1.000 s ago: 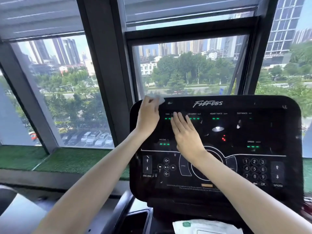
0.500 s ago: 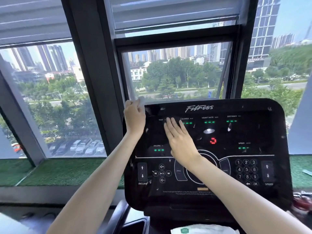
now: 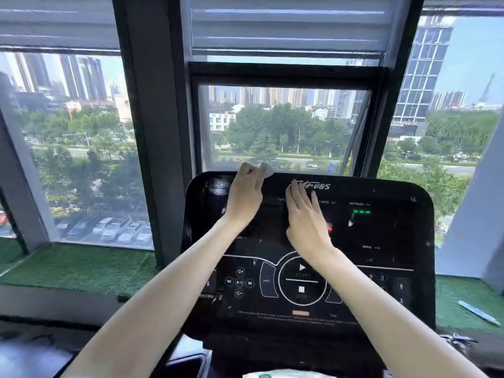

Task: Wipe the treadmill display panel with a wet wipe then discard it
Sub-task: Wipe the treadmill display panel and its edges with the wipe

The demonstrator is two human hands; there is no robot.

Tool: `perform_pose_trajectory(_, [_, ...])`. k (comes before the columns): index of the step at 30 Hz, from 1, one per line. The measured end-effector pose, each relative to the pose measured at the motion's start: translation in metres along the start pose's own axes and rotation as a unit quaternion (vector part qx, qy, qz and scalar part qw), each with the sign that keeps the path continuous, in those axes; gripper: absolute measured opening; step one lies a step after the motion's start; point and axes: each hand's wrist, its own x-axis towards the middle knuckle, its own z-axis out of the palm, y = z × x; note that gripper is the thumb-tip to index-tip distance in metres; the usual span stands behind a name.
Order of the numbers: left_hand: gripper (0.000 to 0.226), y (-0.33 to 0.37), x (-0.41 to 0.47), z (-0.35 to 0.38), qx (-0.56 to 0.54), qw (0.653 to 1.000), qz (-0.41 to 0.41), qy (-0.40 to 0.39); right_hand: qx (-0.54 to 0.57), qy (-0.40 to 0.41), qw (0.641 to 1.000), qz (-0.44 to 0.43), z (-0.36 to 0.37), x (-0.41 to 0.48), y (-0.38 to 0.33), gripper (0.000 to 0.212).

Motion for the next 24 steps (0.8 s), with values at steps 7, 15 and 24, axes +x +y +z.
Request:
perform_pose_trajectory(7, [0.032, 0.001, -0.003, 0.008, -0.040, 0.973, -0.149, 0.174, -0.013, -0.023, 0.999, -0.024, 0.004, 0.001, 0.008, 0.084])
perform_pose_trajectory(15, [0.029, 0.001, 0.000, 0.011, -0.071, 0.955, -0.191, 0.217, -0.012, -0.031, 0.998, -0.051, 0.001, -0.001, 0.017, 0.086])
perform_pose_trajectory(24, [0.031, 0.006, 0.002, 0.011, -0.035, 0.986, -0.094, 0.131, -0.034, -0.037, 0.996, -0.080, -0.001, -0.002, 0.026, 0.086])
